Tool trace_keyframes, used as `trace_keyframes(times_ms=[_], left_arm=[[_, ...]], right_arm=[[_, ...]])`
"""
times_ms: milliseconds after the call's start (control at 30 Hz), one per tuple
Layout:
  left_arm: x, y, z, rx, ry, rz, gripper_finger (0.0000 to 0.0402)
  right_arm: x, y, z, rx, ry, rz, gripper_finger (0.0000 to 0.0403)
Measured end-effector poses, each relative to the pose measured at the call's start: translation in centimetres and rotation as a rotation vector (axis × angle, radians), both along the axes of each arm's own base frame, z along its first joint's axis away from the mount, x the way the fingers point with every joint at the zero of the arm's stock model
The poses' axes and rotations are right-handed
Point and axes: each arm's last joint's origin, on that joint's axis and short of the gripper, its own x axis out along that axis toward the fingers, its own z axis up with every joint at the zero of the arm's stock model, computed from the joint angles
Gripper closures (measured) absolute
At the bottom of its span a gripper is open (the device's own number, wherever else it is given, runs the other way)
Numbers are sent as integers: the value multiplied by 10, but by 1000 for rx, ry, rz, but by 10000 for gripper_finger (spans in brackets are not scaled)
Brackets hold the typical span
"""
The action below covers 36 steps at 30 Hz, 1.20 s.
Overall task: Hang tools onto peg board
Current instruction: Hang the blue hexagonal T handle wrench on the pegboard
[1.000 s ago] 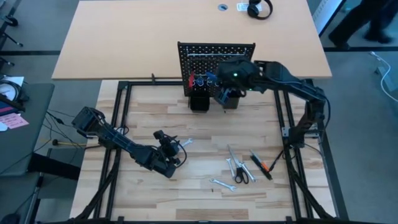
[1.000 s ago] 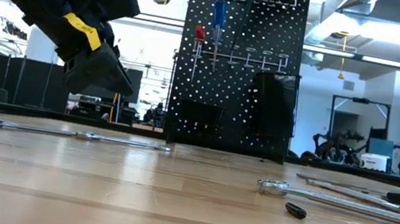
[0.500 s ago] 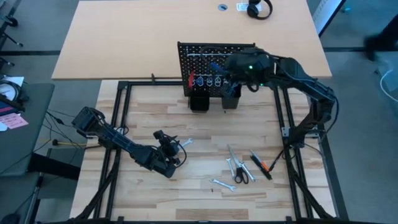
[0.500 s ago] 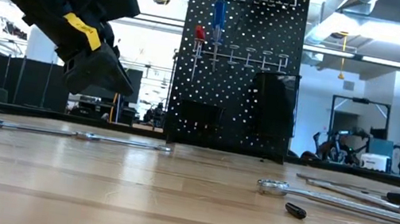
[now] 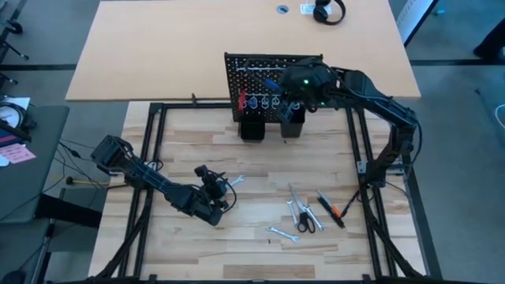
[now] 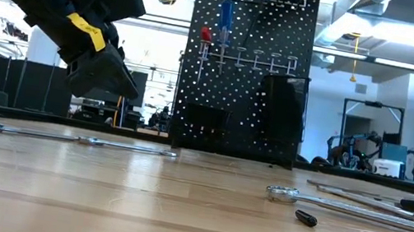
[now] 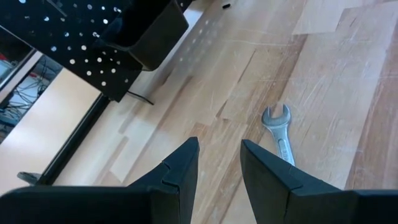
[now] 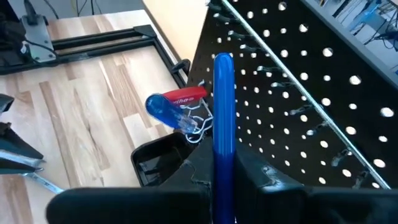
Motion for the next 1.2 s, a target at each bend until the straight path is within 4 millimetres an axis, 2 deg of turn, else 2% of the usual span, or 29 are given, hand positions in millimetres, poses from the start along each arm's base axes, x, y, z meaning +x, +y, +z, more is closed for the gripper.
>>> trace_keyframes(times_ms=[600,867,1200], left_arm=[[1,0,0,-2,-4,-2,290],[1,0,0,-2,-6,-2,290],[2,-1,1,-4,-15,-5,290]], right_arm=[[3,4,-5,37,23,31,370],[5,-10,-11,87,32,20,370],[18,-32,-33,123,110,-14,367]])
